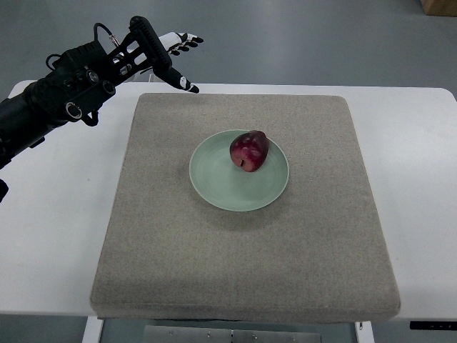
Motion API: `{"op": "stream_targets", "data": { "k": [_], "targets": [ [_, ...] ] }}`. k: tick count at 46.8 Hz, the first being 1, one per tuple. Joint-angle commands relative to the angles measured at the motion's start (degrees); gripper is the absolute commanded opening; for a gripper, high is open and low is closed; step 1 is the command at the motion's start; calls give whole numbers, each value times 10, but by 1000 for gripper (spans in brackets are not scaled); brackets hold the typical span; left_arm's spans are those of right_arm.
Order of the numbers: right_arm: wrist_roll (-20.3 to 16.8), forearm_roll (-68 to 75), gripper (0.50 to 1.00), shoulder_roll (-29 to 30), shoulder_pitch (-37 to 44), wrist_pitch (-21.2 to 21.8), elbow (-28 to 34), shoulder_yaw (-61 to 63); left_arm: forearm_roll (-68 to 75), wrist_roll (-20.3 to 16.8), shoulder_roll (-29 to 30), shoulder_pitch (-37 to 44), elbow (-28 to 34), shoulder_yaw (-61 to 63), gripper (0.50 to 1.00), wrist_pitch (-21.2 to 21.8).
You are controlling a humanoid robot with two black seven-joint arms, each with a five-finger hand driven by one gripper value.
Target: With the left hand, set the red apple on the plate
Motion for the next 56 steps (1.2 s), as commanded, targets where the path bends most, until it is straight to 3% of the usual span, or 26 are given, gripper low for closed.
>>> {"op": "stream_targets", "data": {
  "k": [1,6,17,32,40,46,56],
  "targets": [
    [0,0,964,0,0,0,0,0,-57,0,-9,1,31,0,960,0],
    [0,0,964,0,0,0,0,0,-137,15,-15,2,50,0,966,0],
    [0,0,964,0,0,0,0,0,-328,109,-15,6,76,-46,990,1],
    [0,0,964,0,0,0,0,0,-426,104,-27,45,96,-217,996,-12],
    [0,0,964,0,0,0,0,0,-426,92,-39,89,96,-314,1000,-75],
    [0,0,964,0,0,0,0,0,-427,92,-40,101,96,-378,1000,-100],
    [0,0,964,0,0,0,0,0,-424,91,-44,104,92,-400,999,-96]
  ]
}}
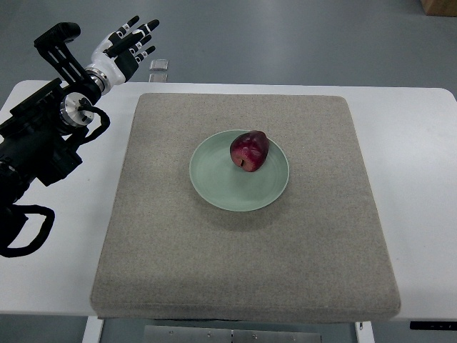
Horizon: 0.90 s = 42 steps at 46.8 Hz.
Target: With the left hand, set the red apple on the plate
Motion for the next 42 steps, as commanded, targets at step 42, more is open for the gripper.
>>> {"op": "stream_targets", "data": {
  "k": [42],
  "targets": [
    [0,-2,964,0,-1,10,11,0,7,-5,0,-2,-1,2,999,1]
  ]
}}
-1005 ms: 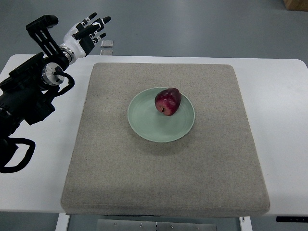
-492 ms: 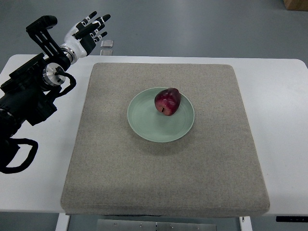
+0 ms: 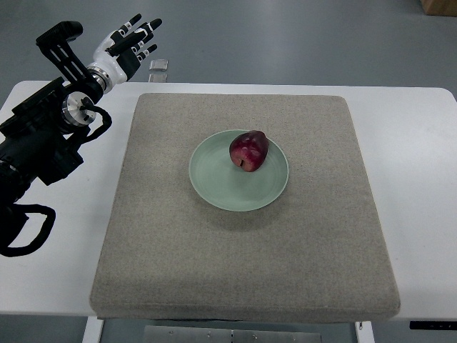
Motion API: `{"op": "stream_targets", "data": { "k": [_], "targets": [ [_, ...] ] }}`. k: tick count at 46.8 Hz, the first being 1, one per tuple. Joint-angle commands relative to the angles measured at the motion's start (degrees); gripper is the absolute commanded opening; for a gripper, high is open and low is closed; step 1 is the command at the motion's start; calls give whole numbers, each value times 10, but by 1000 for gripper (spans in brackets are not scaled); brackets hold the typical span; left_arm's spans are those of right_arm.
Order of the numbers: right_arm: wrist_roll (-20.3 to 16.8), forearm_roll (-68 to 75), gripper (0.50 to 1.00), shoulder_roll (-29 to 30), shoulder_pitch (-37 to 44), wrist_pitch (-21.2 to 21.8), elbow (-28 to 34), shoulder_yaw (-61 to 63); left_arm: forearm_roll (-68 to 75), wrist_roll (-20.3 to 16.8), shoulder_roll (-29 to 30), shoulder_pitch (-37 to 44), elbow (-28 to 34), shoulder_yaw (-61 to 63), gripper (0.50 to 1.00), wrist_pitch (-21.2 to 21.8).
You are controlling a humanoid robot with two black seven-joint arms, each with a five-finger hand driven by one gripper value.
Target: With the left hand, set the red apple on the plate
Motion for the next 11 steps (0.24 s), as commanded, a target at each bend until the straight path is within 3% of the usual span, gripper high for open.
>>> {"op": "stream_targets", "data": {
  "k": [1,11],
  "targets": [
    [0,-1,964,0,0,-1,0,0,-1,0,-2,1,0,-1,999,0],
    [2,0,964,0,-4,-9,23,0,-3,0,-3,0,0,-2,999,1]
  ]
}}
